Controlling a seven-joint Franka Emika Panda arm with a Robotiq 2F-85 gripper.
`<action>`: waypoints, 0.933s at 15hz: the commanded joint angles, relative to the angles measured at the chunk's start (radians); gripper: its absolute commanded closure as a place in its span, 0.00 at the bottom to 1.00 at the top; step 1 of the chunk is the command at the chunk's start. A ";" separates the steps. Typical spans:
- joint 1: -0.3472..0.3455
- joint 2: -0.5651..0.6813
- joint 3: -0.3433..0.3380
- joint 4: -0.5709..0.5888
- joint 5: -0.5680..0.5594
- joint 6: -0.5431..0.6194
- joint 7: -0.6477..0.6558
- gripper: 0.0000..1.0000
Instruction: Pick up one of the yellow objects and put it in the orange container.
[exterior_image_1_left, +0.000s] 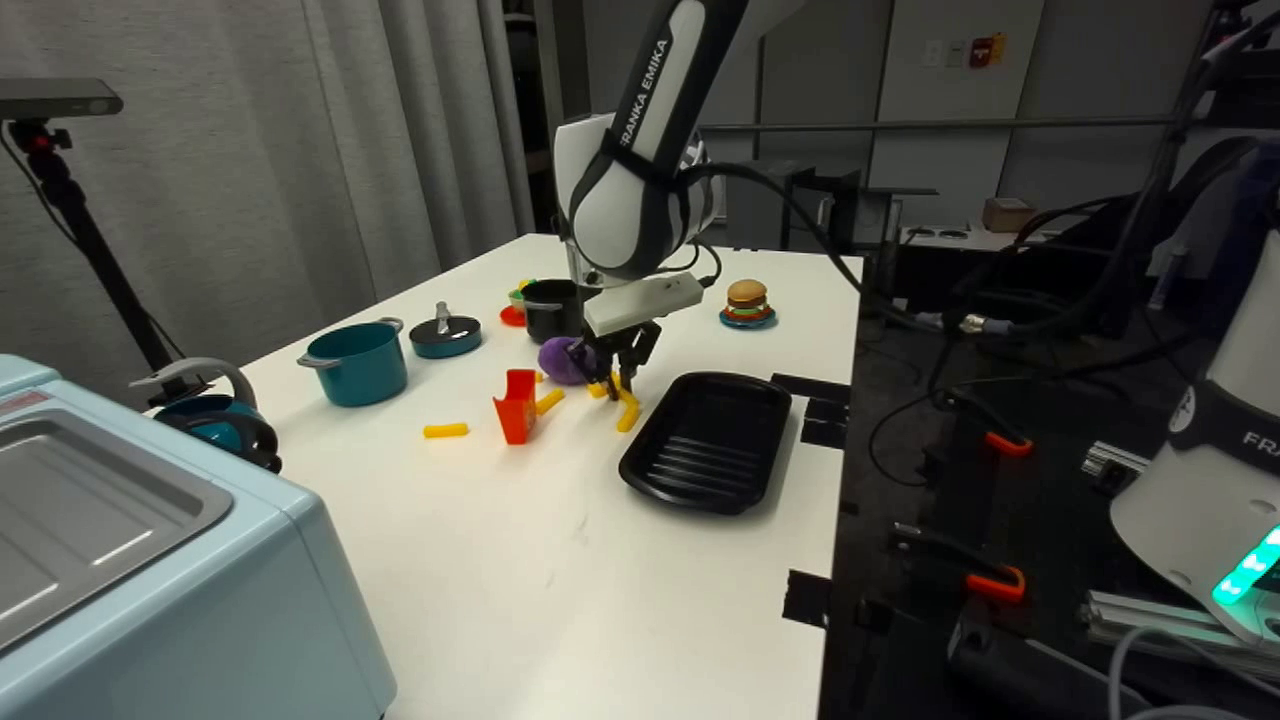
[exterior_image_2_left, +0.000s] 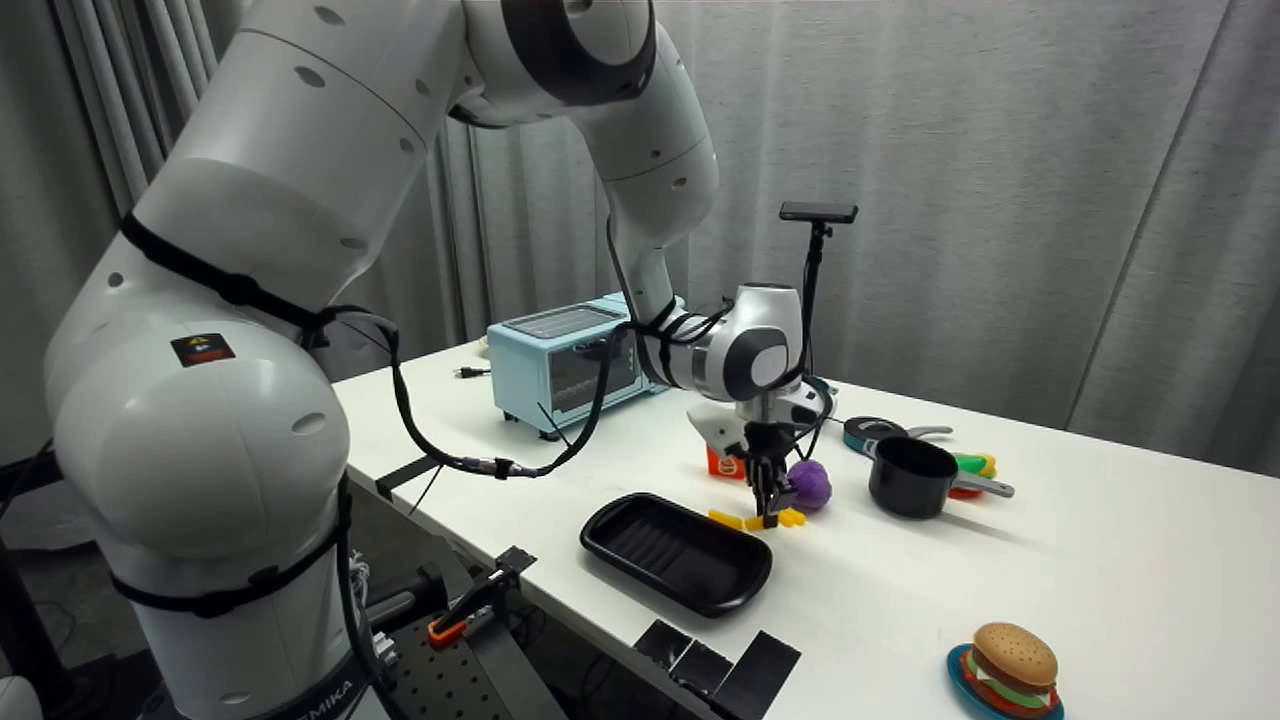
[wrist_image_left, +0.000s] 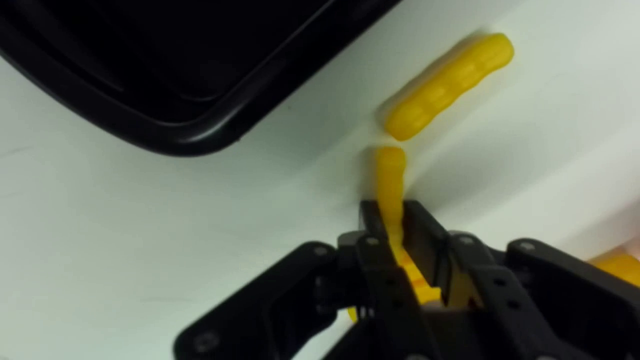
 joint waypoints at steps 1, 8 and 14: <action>0.031 -0.003 -0.022 -0.002 0.020 0.027 0.002 1.00; 0.082 -0.088 -0.043 -0.057 -0.005 0.103 0.005 0.97; 0.146 -0.178 -0.057 -0.116 -0.010 0.212 0.002 0.97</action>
